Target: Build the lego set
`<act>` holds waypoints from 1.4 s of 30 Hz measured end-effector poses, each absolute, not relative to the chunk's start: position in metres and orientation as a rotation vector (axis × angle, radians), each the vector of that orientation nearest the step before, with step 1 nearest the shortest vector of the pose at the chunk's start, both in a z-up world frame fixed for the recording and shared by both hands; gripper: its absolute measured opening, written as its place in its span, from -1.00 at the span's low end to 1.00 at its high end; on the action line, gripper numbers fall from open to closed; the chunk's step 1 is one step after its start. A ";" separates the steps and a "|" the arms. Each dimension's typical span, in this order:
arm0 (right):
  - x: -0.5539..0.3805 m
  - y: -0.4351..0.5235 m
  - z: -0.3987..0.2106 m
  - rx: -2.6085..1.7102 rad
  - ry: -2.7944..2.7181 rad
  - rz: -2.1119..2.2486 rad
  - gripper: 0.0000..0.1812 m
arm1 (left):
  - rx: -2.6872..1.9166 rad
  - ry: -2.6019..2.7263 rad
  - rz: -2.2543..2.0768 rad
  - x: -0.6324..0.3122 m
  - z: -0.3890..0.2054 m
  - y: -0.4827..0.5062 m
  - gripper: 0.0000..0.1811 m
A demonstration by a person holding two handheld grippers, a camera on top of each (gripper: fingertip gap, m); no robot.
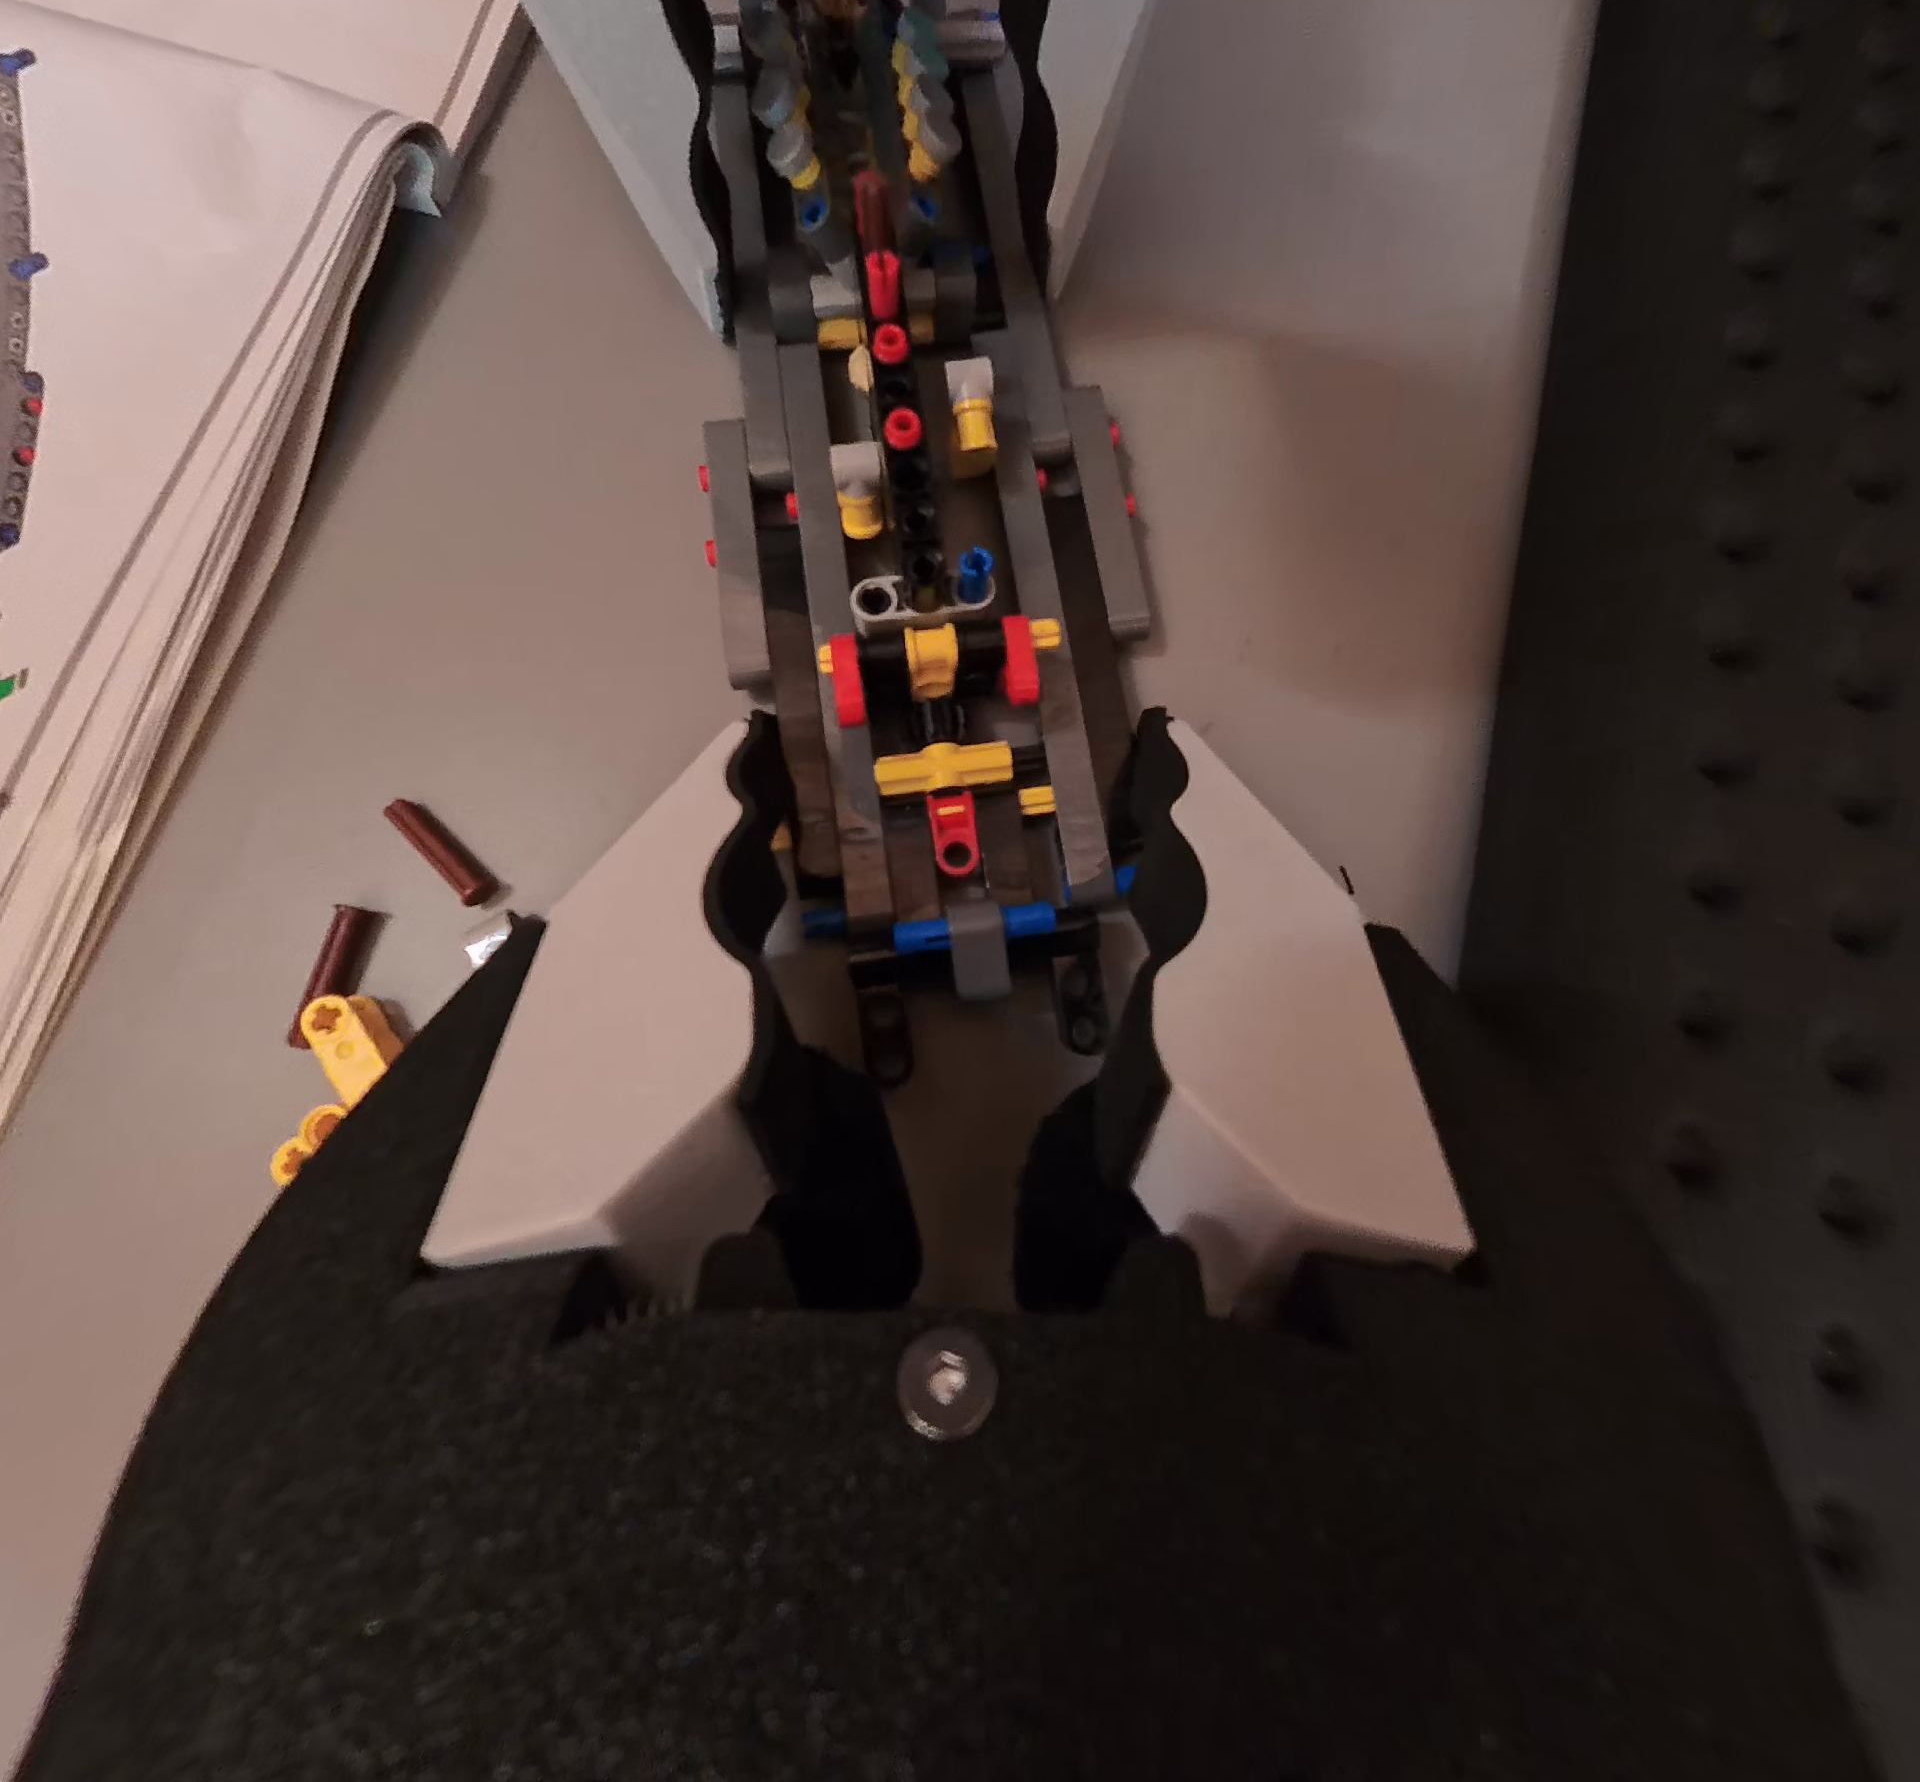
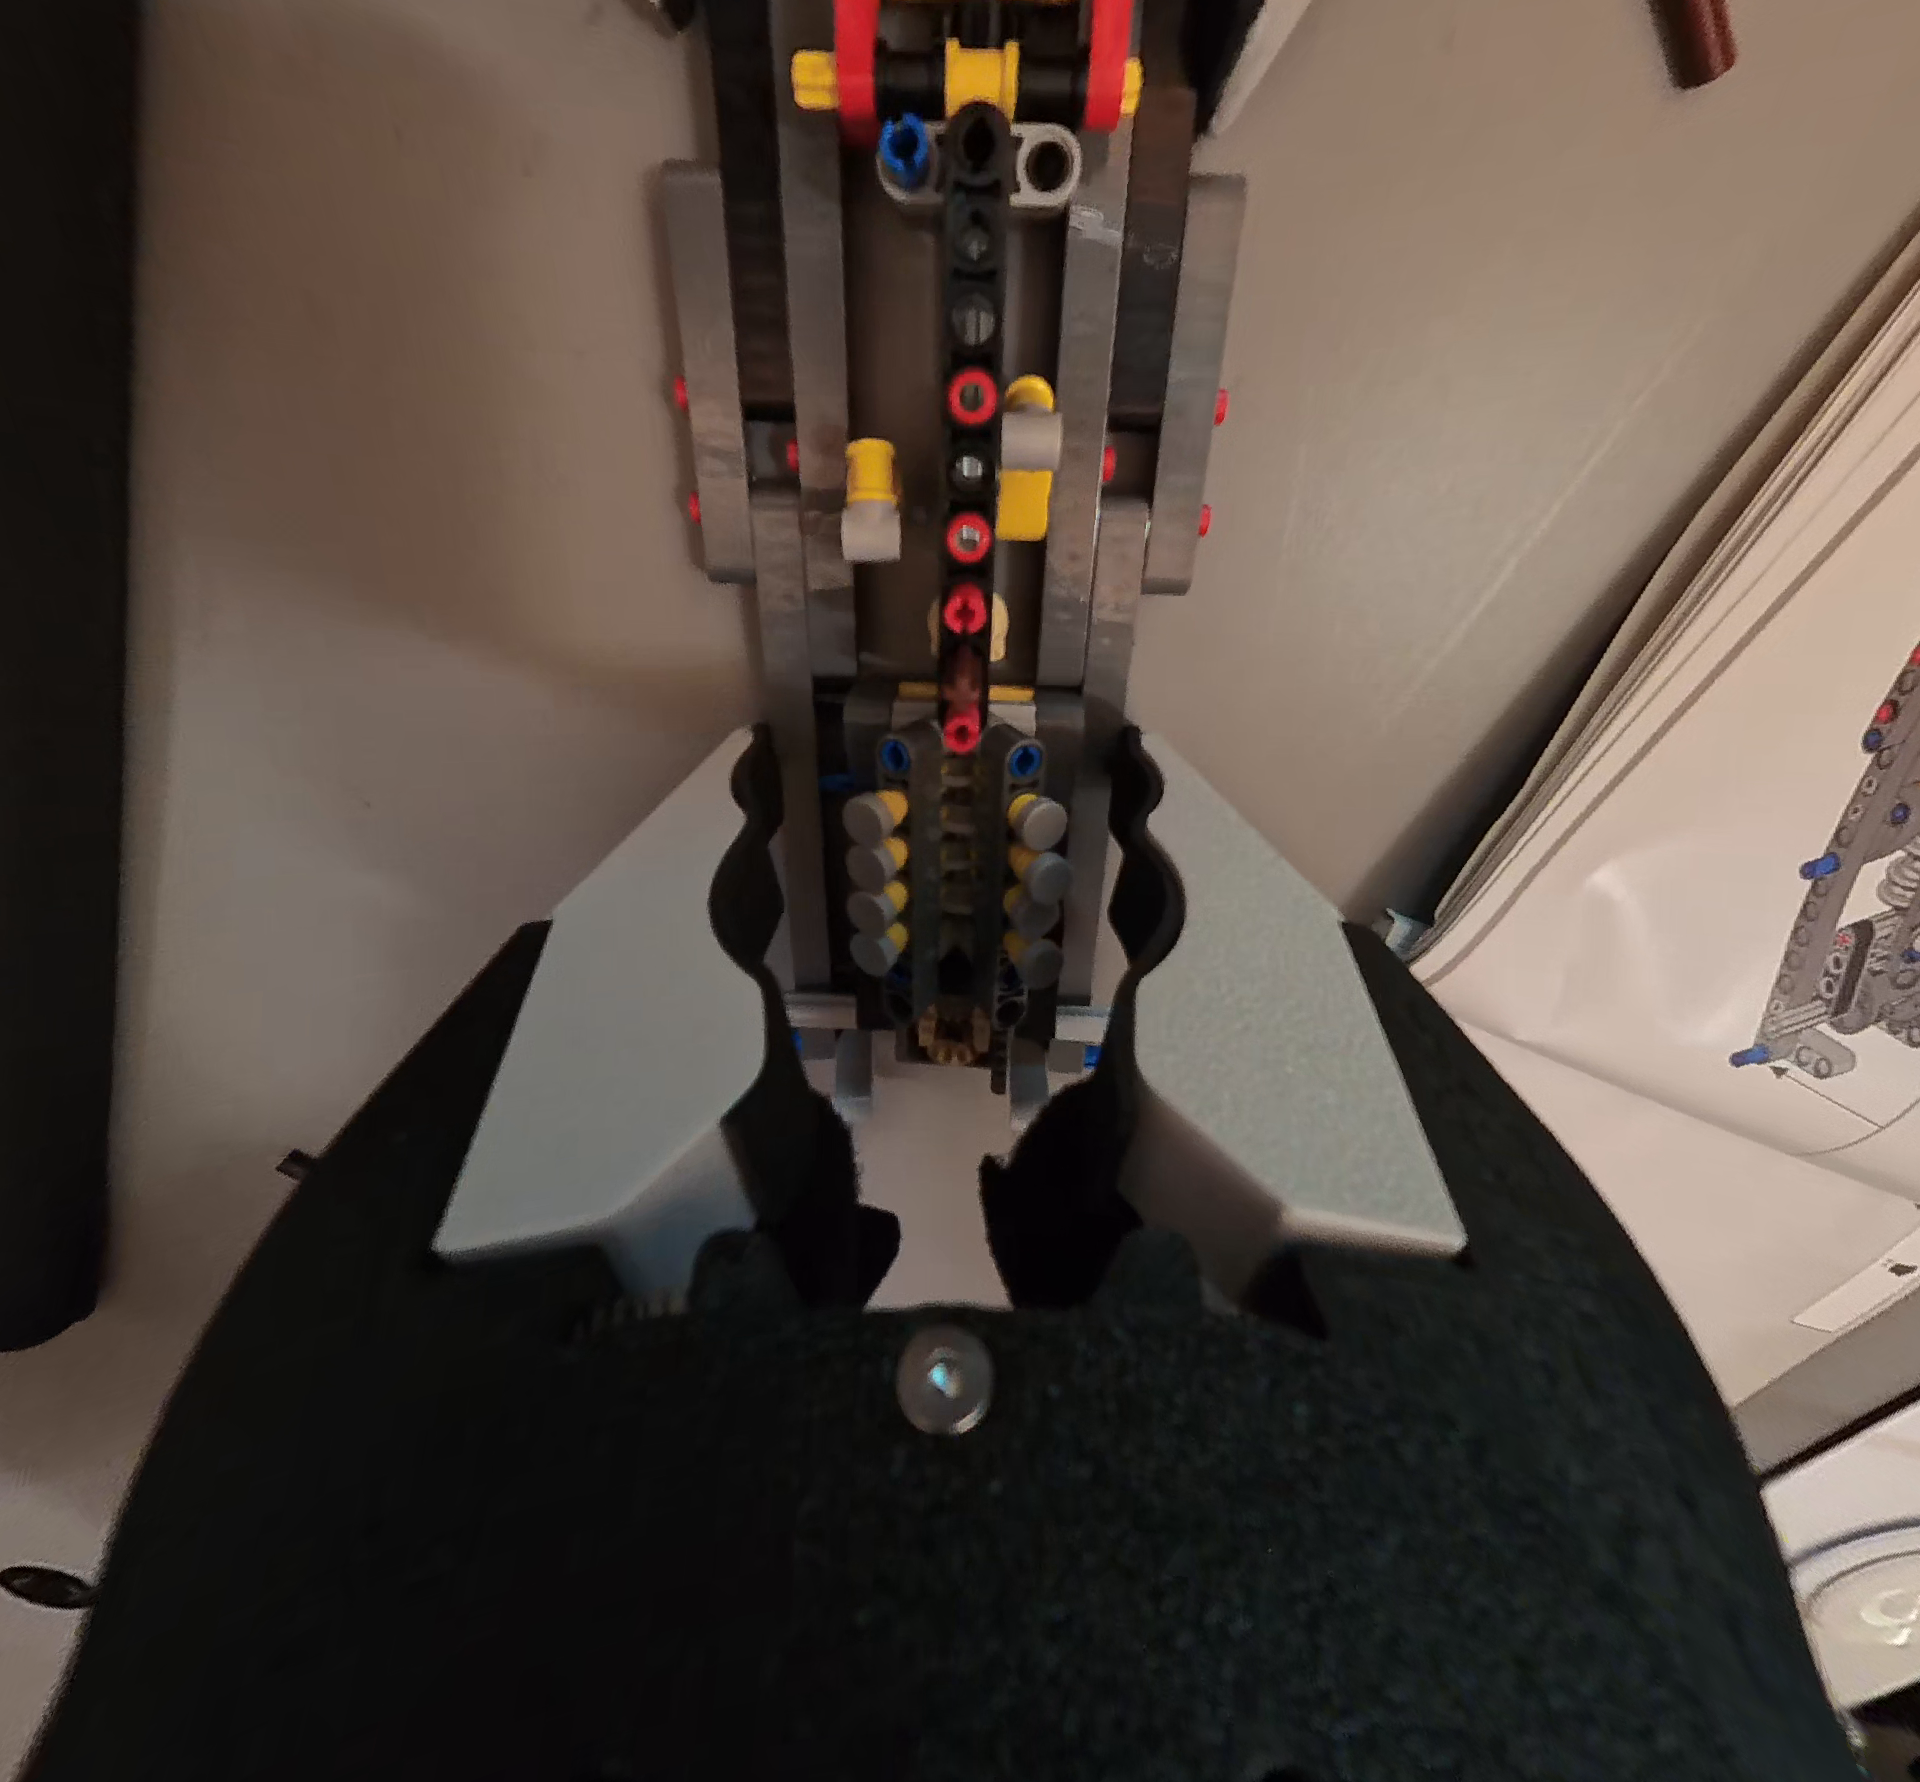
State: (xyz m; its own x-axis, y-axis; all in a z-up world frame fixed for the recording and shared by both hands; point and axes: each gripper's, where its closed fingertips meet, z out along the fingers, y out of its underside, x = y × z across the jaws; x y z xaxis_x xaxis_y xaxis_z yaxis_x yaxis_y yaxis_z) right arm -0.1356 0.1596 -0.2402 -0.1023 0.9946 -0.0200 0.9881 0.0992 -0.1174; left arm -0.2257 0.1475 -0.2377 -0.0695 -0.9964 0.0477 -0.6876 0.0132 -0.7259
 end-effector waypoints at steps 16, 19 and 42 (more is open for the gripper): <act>-0.135 0.161 -0.240 -2.055 -2.345 0.120 -0.32 | -1.752 1.799 -0.859 -0.225 -0.236 0.146 -0.28; -0.136 0.160 -0.239 -2.076 -2.276 0.177 -0.30 | -1.728 1.822 -0.807 -0.225 -0.238 0.147 -0.28; -0.106 0.127 -0.140 -1.819 0.070 1.348 -0.19 | -2.293 1.339 -1.662 -0.221 -0.207 0.149 -0.28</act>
